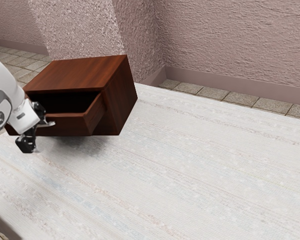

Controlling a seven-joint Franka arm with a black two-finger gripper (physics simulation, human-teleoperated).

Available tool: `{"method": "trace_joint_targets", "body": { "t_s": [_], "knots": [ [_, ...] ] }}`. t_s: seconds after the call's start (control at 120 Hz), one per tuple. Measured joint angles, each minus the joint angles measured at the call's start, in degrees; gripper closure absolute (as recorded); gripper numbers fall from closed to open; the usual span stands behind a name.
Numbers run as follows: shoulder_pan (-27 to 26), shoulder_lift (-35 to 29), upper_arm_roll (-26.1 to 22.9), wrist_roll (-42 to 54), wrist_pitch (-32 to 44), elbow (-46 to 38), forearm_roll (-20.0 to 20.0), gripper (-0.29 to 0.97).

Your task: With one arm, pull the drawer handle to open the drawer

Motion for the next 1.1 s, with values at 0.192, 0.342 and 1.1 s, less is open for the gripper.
{"method": "trace_joint_targets", "body": {
  "t_s": [0.192,0.342,1.1],
  "knots": [
    [-0.8,-1.6,0.7,0.0,-0.9,-1.1,0.6,0.03],
    [-1.6,-3.6,1.3,0.0,-1.8,-2.4,1.5,0.04],
    [-2.3,-9.7,2.5,0.0,-5.8,-4.4,5.5,0.11]
  ]
}}
